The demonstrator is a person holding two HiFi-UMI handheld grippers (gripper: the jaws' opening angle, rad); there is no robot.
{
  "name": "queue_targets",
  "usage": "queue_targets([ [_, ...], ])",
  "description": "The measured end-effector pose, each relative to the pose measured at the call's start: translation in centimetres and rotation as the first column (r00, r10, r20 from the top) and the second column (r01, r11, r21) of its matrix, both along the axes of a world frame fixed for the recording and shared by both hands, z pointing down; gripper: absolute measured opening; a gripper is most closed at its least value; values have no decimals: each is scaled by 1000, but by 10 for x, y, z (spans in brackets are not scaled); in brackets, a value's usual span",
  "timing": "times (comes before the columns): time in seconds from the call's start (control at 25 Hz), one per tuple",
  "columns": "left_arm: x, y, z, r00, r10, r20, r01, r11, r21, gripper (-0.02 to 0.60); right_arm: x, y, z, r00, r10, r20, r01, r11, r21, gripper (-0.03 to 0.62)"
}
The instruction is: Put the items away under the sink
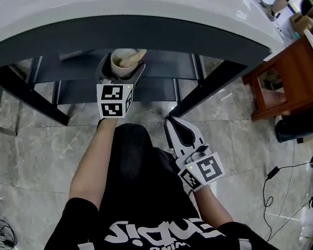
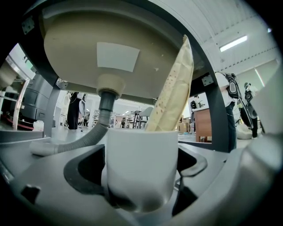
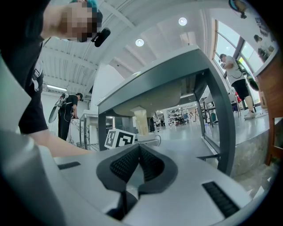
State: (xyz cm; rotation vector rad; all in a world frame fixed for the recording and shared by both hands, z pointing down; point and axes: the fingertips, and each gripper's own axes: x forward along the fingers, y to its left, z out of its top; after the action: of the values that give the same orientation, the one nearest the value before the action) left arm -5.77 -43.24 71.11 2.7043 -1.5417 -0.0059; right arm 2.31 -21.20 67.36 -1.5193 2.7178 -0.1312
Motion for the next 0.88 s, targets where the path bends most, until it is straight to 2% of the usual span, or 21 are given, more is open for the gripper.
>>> queue_targets([
  [0.2, -3, 5, -4, 1000, 0, -16, 1, 1000, 19, 499, 1, 0, 2, 1000, 5, 2, -5, 1000, -3, 18],
  [0.44, -10, 21, -4, 1000, 11, -8, -10, 1000, 25, 503, -1, 2, 6, 1000, 0, 6, 0, 1000, -6, 18],
  [0.76, -22, 61, -4, 1000, 8, -21, -8, 1000, 4, 500, 3, 5, 10, 1000, 3, 21, -3, 1000, -3, 18],
  [0.88, -24, 84, -3, 1000, 20, 7, -20, 1000, -7, 500, 3, 5, 13, 999, 4, 34, -4, 1000, -2, 18],
])
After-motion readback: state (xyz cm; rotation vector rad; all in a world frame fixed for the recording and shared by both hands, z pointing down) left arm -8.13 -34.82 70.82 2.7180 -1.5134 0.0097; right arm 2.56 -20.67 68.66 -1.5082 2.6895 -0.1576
